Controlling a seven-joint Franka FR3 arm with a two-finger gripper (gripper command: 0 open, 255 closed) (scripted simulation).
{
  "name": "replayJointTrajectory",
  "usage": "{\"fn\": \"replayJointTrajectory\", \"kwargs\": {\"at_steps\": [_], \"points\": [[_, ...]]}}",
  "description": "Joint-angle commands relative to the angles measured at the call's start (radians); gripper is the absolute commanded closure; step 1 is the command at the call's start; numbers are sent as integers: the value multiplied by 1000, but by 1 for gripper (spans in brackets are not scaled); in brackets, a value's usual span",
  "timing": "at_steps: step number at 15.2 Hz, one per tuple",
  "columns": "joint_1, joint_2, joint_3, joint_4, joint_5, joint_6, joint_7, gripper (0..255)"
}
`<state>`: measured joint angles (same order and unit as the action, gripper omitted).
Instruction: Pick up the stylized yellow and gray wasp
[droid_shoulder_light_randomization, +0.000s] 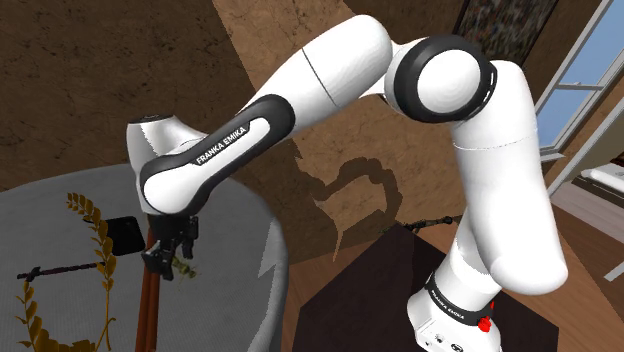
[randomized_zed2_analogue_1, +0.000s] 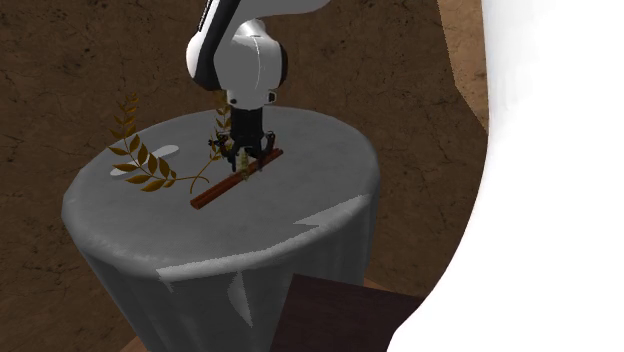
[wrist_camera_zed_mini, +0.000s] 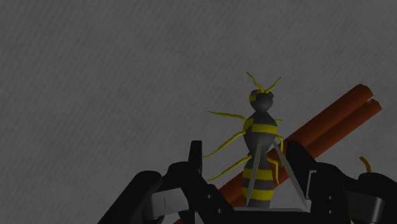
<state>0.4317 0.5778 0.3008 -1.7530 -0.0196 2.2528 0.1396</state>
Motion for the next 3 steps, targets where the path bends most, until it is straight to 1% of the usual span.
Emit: {"fn": "replayJointTrajectory", "kwargs": {"at_steps": [1, 3], "points": [[-3, -18, 3, 1, 4, -19, 0, 255], [-3, -19, 3, 2, 5, -20, 0, 255]]}}
